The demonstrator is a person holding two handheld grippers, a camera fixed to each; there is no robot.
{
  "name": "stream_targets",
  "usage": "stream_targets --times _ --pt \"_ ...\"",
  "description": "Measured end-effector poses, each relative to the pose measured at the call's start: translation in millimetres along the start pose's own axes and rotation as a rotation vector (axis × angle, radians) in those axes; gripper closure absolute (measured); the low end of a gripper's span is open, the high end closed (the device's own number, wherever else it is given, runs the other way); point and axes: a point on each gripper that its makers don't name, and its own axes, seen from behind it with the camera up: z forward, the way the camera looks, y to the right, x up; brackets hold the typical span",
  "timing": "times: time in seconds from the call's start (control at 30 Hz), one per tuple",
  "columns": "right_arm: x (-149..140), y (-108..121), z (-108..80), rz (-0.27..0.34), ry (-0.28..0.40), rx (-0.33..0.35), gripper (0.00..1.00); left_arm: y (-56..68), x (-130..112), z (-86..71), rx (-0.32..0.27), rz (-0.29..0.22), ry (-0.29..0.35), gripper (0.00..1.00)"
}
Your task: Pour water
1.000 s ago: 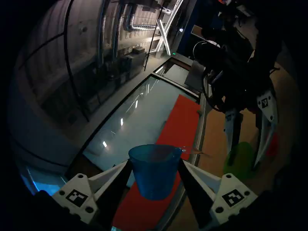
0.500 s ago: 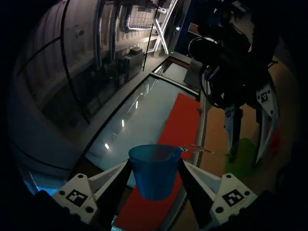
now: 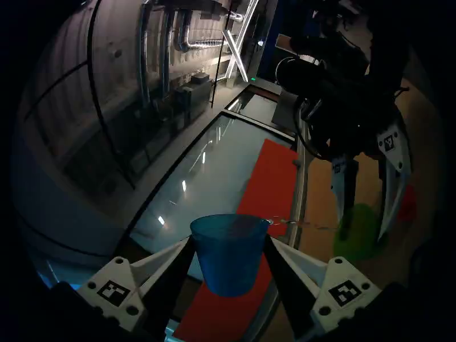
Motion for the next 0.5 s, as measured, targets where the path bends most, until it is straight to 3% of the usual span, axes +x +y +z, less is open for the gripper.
stream_targets --times 0.5 --pt "4.6 0.4 0.0 -0.003 0.005 -0.004 0.1 2.1 3.2 -2.0 -0.005 0.033 0.004 0.16"
